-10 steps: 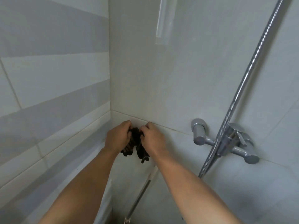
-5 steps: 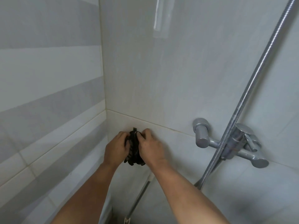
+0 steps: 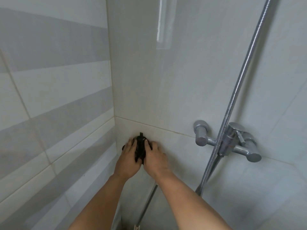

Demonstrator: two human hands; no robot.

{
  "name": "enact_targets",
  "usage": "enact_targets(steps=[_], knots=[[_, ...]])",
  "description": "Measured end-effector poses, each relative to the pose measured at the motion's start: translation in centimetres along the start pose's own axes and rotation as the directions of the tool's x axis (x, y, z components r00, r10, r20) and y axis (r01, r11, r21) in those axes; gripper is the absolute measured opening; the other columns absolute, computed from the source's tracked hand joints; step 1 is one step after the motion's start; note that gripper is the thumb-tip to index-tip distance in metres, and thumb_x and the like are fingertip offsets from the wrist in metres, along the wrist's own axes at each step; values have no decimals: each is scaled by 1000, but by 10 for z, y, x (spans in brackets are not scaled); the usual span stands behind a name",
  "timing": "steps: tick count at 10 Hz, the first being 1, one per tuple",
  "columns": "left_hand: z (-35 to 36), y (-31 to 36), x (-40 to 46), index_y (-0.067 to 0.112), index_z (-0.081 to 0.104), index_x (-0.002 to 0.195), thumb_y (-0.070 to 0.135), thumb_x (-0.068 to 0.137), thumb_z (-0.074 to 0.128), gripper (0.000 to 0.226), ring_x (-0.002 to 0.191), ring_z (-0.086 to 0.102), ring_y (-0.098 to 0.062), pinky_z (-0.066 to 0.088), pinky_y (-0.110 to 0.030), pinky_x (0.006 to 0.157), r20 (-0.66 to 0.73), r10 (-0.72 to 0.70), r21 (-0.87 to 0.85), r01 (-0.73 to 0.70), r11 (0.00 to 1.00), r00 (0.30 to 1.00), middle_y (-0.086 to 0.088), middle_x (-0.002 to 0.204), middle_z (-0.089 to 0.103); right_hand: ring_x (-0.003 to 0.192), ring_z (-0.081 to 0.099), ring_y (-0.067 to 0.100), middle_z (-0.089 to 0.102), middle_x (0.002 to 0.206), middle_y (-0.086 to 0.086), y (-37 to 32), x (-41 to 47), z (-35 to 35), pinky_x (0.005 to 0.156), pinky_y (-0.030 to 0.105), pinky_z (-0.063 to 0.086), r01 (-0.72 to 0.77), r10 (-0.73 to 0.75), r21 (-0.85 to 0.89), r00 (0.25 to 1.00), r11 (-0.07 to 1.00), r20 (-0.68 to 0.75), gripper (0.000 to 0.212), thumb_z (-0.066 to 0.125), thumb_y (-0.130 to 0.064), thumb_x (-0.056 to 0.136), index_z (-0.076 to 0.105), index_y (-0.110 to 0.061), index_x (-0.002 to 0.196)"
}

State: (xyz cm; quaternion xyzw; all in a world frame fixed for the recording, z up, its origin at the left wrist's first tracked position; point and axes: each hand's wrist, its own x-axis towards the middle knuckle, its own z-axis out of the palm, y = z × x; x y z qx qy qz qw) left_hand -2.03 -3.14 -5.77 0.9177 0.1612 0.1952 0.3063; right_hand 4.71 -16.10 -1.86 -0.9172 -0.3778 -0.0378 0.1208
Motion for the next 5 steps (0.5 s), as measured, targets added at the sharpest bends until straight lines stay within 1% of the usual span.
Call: enact_targets(steps=[1, 2, 3, 4, 5], knots=[[0, 3, -3, 24, 6, 171, 20, 106, 57, 83, 164, 0, -16, 18, -44, 133, -4, 15, 5, -15, 1000, 1000, 0, 178, 3, 125, 46, 37, 32, 152, 13, -2, -4, -3, 92, 48, 50, -13, 13, 14, 1000, 1000, 14, 78, 54, -26, 96, 11, -19, 161], [-2, 6, -6, 24, 5, 171, 20, 106, 56, 83, 164, -1, -17, 18, -43, 133, 7, 5, -2, -5, 1000, 1000, 3, 176, 2, 124, 47, 36, 34, 151, 13, -3, -8, -6, 92, 49, 51, -16, 16, 30, 1000, 999, 21, 78, 55, -26, 95, 12, -20, 161], [2, -2, -5, 28, 2, 171, 20, 104, 57, 87, 164, 0, -17, 18, -42, 133, 8, -3, 7, 3, 1000, 1000, 0, 178, -1, 123, 48, 36, 36, 148, 13, -1, -7, -3, 92, 49, 51, -20, 20, 40, 1000, 999, 8, 78, 56, -26, 94, 14, -20, 160], [1, -7, -5, 30, 1, 171, 23, 104, 57, 88, 164, 0, -15, 20, -41, 132, 14, -17, -3, 17, 1000, 1000, 2, 179, 1, 123, 48, 35, 36, 148, 13, -3, -12, -9, 92, 49, 51, -26, 25, 70, 1000, 997, 16, 78, 56, -26, 94, 14, -21, 160], [3, -9, -7, 33, 2, 171, 29, 105, 57, 85, 163, 2, -11, 21, -39, 131, -32, 6, -39, -7, 999, 999, 6, 178, 3, 123, 47, 34, 37, 148, 11, -6, -15, -13, 92, 48, 52, -30, 37, 145, 998, 989, -49, 72, 51, -27, 95, 18, -23, 159]])
